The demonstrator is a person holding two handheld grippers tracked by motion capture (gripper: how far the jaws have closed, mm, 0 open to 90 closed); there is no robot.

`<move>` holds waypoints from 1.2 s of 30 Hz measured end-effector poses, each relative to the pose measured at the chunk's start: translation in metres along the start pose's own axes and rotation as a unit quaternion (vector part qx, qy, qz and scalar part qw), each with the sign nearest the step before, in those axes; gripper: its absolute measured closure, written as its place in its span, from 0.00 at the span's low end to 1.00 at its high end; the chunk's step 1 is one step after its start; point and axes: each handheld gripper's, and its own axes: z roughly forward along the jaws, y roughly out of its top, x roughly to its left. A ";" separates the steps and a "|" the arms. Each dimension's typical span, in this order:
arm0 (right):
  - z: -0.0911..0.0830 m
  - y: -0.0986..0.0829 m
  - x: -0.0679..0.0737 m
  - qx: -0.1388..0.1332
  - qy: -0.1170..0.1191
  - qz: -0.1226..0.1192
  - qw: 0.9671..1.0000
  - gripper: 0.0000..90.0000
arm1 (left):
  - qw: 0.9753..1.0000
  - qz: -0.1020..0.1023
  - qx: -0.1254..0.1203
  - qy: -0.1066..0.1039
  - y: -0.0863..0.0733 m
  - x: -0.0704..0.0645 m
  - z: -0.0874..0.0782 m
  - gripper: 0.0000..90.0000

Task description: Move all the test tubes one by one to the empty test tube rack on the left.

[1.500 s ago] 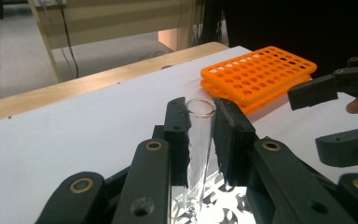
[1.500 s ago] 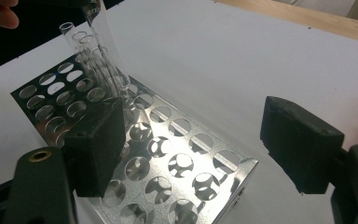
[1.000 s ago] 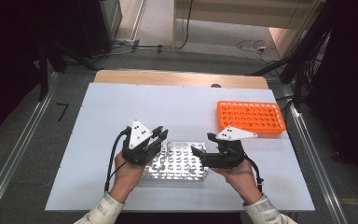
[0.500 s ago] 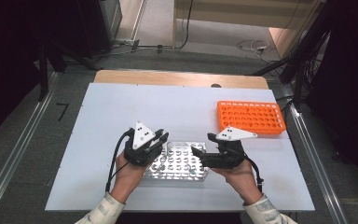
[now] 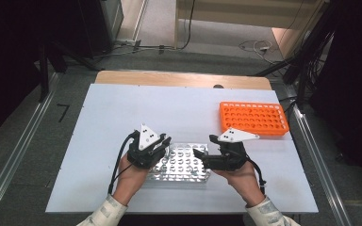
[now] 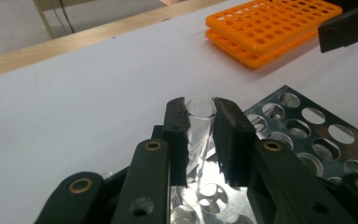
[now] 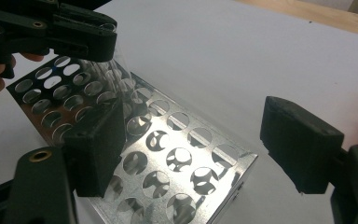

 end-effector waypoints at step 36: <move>-0.002 -0.002 -0.004 0.000 -0.005 0.004 1.000 0.23 | 0.998 -0.036 -0.038 -0.016 0.009 -0.001 -0.026 0.34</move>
